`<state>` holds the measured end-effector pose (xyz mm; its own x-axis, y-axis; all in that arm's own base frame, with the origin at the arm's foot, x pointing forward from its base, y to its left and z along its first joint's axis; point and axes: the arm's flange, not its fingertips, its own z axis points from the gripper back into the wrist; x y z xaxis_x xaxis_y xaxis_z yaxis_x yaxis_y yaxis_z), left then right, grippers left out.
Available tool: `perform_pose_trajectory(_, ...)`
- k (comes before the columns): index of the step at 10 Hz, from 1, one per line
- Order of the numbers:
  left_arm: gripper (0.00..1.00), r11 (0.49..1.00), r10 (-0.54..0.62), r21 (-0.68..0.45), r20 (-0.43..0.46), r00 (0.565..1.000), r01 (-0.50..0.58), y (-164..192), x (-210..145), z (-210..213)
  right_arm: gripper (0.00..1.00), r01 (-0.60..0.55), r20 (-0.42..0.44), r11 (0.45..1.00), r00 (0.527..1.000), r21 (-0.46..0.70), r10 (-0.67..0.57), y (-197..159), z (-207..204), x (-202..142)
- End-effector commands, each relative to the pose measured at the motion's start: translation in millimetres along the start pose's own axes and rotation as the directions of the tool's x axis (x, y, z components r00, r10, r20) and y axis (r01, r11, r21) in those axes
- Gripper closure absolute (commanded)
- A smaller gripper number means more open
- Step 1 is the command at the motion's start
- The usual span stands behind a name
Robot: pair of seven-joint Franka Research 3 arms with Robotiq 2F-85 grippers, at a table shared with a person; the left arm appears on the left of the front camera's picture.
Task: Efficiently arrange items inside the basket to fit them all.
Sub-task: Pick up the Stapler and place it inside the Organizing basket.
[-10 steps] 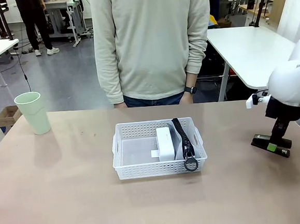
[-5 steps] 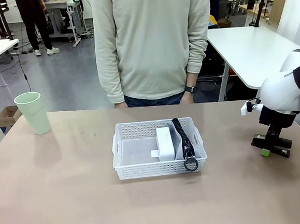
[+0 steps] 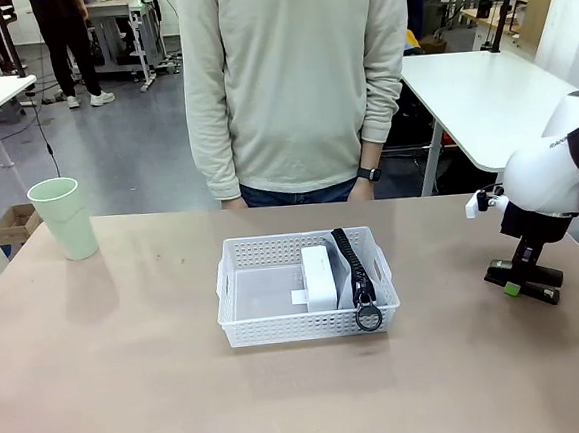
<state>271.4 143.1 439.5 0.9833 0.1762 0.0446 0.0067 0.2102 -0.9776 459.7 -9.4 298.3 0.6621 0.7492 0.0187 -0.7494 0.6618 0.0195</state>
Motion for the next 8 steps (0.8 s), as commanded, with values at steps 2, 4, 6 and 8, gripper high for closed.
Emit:
perform_pose_trajectory(2, 0.00, 1.000, 0.004, -0.008, -0.008, 1.000, -0.004, -3.0, -2.6, 1.4, 1.00, -0.029, 0.005, 0.999, 1.000, -0.018, 0.030, 1.0, -4.7, -3.1)
perform_pose_trajectory(4, 0.00, 1.000, 0.004, -0.008, -0.008, 1.000, -0.004, -3.0, -2.6, 1.4, 1.00, -0.030, 0.003, 0.999, 1.000, -0.017, 0.030, 1.7, -4.0, -3.0)
perform_pose_trajectory(6, 0.00, 1.000, 0.004, -0.008, -0.008, 1.000, -0.004, -3.0, -2.6, 1.4, 1.00, 0.025, 0.005, 0.999, 1.000, -0.020, -0.025, 2.3, 2.9, -4.6)
perform_pose_trajectory(8, 0.00, 1.000, 0.004, -0.008, -0.008, 1.000, -0.004, -3.0, -2.6, 1.4, 1.00, 0.258, 0.064, 0.962, 0.962, 0.084, -0.264, 19.8, 52.3, -8.3)
